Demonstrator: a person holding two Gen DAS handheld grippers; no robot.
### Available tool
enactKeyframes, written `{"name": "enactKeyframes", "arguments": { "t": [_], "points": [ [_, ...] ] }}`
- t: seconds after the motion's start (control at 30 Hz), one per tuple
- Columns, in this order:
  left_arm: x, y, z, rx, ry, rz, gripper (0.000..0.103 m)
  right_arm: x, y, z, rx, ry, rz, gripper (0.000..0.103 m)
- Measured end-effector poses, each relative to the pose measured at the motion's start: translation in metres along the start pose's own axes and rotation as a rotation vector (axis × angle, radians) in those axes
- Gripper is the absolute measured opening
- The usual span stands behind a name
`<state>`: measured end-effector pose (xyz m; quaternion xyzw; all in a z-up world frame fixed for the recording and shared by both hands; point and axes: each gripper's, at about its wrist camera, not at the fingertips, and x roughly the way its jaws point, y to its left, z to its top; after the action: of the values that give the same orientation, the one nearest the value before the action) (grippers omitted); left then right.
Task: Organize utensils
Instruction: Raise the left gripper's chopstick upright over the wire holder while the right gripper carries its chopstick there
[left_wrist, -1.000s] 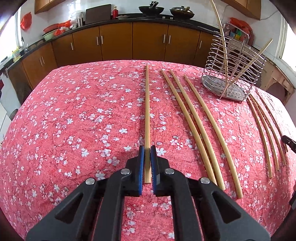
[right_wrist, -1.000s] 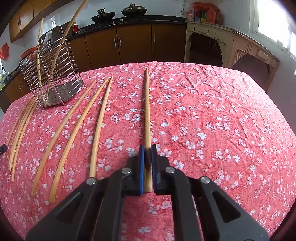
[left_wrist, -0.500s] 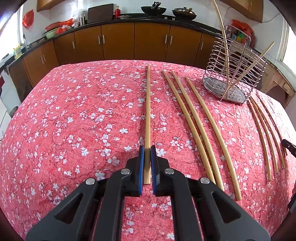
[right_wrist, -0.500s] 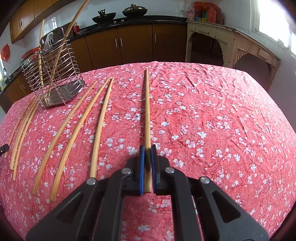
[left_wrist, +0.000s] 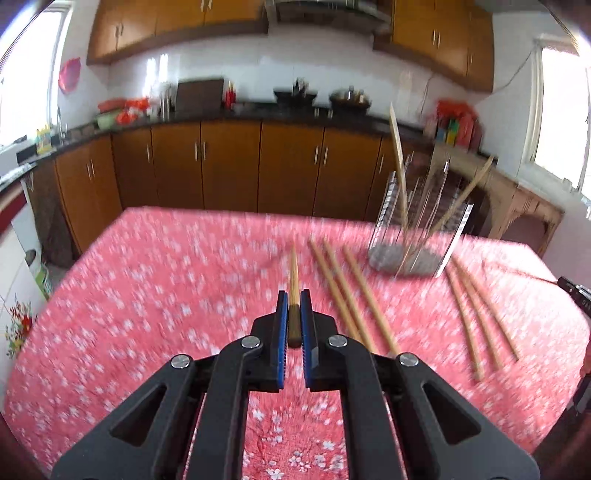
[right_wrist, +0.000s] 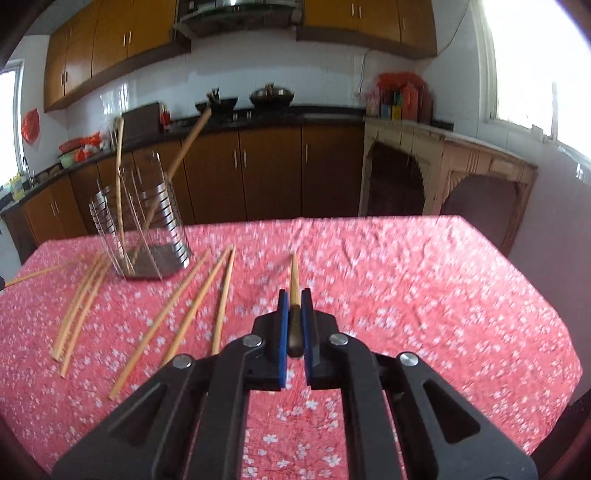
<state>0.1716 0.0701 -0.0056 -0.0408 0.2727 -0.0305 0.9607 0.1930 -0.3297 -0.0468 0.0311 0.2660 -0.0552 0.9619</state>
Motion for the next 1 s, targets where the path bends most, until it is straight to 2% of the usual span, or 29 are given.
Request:
{"name": "enactKeyframes", "arguments": {
  "t": [0.23,0.43,1.0],
  "points": [
    [-0.031,0.002,0.034,-0.032,-0.151,0.008,0.007,-0.035,-0.008,0.031,0.041,-0.156,0.028,0.008],
    [-0.04,0.003,0.053,-0.053,-0.211,0.015,0.007,-0.049,-0.011,0.047,0.075,-0.23,0.05,0.008],
    [-0.04,-0.002,0.065,-0.058,-0.236,0.025,0.007,-0.046,-0.01,0.053,0.081,-0.243,0.045,0.008]
  ]
}}
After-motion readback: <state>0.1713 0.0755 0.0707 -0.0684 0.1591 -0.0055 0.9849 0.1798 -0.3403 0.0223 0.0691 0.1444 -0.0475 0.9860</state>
